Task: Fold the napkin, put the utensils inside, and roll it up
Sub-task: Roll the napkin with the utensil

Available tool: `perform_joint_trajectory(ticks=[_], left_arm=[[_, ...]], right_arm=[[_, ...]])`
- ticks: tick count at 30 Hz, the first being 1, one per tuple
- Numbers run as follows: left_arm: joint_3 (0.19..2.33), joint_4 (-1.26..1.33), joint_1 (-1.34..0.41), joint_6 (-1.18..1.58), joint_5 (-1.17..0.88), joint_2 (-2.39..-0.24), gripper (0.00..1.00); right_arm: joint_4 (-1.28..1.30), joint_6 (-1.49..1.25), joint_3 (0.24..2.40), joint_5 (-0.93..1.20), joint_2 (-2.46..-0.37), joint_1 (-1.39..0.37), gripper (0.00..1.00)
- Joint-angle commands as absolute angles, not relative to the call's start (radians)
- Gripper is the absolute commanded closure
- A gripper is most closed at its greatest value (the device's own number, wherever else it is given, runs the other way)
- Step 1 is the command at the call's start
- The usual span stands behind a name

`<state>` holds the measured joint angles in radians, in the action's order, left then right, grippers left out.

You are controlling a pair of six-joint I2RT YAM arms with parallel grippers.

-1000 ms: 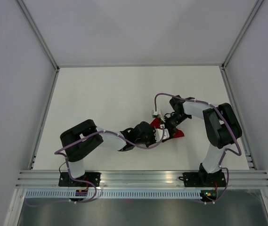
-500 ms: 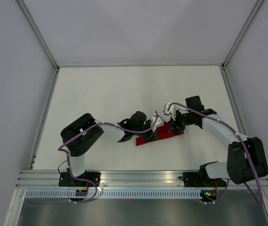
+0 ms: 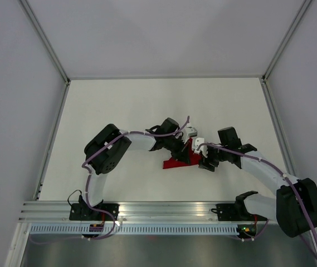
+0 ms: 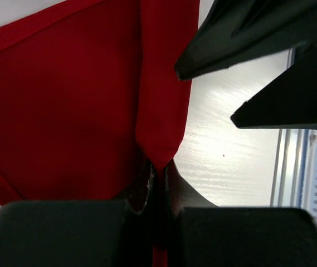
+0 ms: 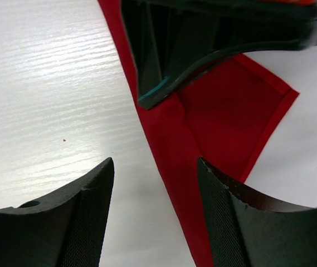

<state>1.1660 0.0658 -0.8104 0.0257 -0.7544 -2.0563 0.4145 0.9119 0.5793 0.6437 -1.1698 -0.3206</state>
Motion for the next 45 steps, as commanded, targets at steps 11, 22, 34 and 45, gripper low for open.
perform_joint_trajectory(ticks=[11,22,34,45], left_arm=[[1.192,-0.268,-0.762,0.081,-0.773,-2.181,0.98],[1.246,-0.298,-0.747,0.133,-0.807,-2.224,0.97],[1.164,-0.16,-0.744,0.242,-0.807,-2.102,0.6],[1.002,0.075,-0.699,0.385,-0.658,-1.797,0.53]], right_arm=[[0.109,0.885,0.471,0.479,-1.2,-0.512,0.33],[0.123,0.89,0.486,0.485,-1.287,-0.572,0.44],[0.209,0.867,0.531,0.506,-1.368,-0.572,0.78],[0.4,0.946,0.649,0.639,-1.483,-0.491,0.82]])
